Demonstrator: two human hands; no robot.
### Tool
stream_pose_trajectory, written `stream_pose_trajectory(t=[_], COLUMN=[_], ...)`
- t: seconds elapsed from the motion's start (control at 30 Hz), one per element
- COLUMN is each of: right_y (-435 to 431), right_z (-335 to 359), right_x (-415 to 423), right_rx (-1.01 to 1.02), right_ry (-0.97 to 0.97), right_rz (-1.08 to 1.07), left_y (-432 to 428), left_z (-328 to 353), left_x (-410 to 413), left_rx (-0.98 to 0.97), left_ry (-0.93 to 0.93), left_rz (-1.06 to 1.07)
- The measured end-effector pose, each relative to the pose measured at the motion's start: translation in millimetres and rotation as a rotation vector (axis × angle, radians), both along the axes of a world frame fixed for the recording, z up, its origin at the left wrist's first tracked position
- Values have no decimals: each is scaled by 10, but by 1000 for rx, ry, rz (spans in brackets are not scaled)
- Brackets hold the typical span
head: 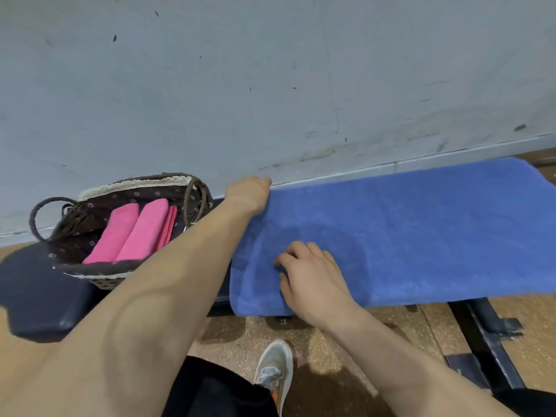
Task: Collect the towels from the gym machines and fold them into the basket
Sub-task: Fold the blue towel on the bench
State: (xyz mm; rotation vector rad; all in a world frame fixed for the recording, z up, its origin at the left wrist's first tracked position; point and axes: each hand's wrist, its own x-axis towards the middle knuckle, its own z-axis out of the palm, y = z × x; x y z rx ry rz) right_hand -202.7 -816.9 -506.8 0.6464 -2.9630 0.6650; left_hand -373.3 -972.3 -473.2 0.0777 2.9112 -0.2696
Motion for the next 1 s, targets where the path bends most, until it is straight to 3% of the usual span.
stream_pose_trajectory(t=[0.23,0.3,0.4,0.63,0.73,1.0], right_y=[-433,-575,-758,-727,-555,319], right_z=[-68,-28,-6,89,245,578], right_x=[81,121,158,245,314,181], right_rx=[7,57,132,110,7,-243], right_ry=[65,89,-24,-53,-114,-258], right_rz=[199,87,-90,-45,-31,-267], left_y=[-103,-85,-54,-6,36,412], left_z=[101,166,272,566,624,718], left_x=[-68,-42,-9,136,218,349], left_rx=[-9,114,381,872,976,1175], left_ry=[39,8,-34,104,85,-65], left_rz=[38,95,178,371,432,429])
